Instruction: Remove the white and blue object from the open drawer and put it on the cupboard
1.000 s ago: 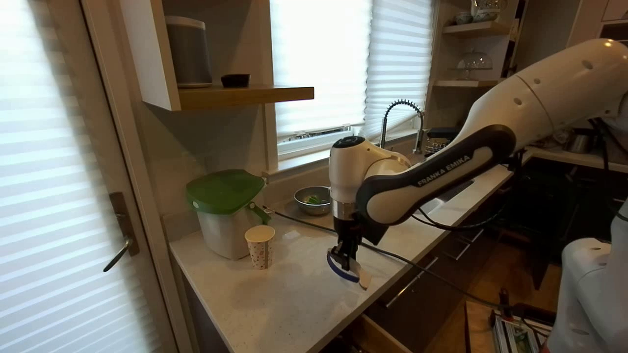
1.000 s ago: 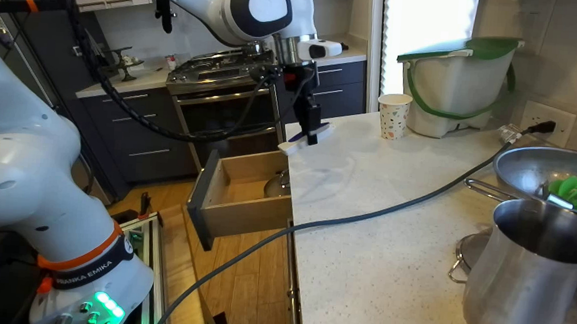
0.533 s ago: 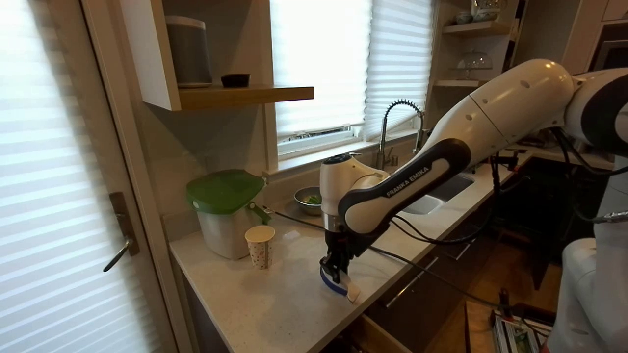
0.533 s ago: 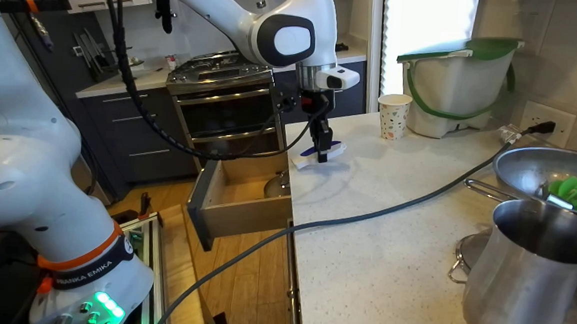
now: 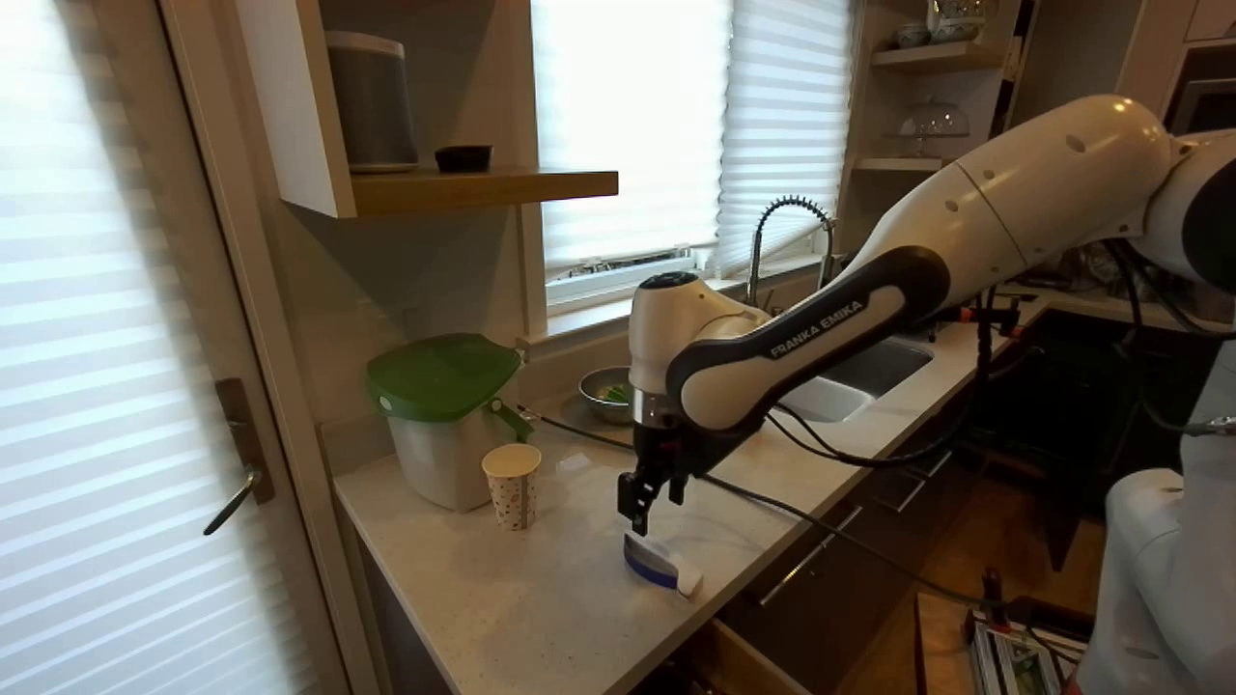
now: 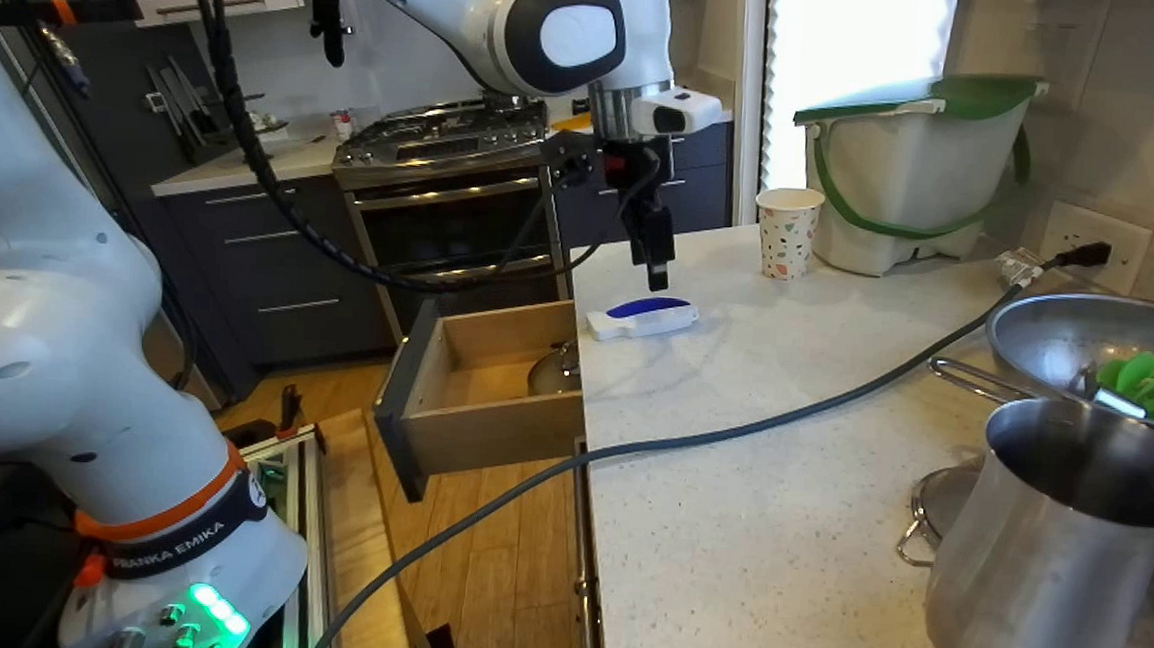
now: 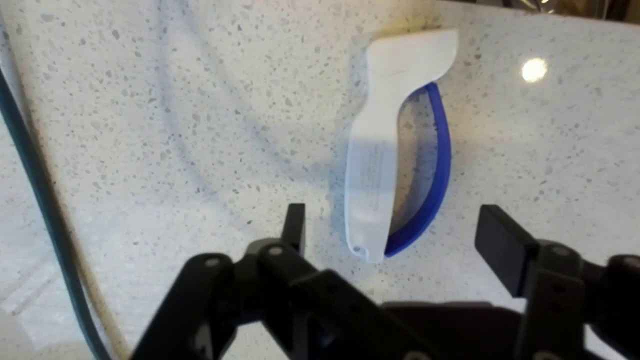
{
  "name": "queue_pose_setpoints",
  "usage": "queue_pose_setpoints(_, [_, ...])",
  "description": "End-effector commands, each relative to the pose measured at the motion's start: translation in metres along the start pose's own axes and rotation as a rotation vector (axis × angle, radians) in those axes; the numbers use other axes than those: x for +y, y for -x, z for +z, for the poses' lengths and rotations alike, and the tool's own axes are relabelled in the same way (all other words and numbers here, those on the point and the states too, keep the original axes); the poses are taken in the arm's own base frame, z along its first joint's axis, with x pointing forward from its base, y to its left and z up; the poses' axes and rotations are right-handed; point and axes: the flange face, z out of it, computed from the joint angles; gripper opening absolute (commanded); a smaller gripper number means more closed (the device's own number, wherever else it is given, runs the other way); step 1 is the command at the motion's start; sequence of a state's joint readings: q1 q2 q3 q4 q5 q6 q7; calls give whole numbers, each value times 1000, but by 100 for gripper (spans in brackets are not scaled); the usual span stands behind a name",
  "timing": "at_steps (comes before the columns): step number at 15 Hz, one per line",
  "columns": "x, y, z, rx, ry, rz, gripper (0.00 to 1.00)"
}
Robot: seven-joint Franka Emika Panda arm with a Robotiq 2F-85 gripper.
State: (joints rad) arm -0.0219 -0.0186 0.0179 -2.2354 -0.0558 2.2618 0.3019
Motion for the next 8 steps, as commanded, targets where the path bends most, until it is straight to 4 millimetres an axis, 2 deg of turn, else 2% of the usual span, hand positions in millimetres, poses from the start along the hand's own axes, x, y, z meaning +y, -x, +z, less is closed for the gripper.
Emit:
queue_pose_setpoints(1, [5, 18, -51, 46, 24, 8, 100])
queue_pose_setpoints(5, [4, 33, -105, 103, 24, 44, 100])
queue_pose_setpoints(8, [4, 44, -137, 134, 52, 58, 100])
